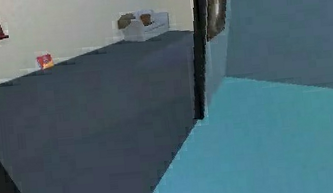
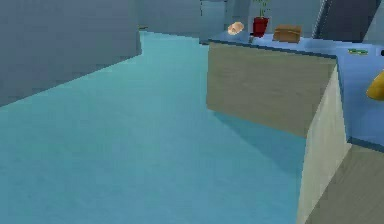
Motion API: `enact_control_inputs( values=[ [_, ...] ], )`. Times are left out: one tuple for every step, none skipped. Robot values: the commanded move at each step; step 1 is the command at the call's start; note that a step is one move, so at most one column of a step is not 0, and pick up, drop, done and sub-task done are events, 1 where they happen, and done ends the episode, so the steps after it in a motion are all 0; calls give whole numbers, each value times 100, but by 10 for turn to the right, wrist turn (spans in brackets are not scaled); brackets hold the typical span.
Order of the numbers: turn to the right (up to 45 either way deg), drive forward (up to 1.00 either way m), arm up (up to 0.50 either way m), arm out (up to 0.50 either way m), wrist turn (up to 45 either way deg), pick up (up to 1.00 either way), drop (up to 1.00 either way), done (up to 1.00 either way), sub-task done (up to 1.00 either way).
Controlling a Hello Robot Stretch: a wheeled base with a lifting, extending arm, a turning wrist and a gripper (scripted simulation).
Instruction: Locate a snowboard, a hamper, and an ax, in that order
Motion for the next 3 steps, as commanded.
enact_control_inputs(
  values=[
    [0, 80, 0, 0, 0, 0, 0, 0, 0],
    [-450, 0, 0, 0, 0, 0, 0, 0, 0],
    [-300, 0, 0, 0, 0, 0, 0, 0, 0]
  ],
)
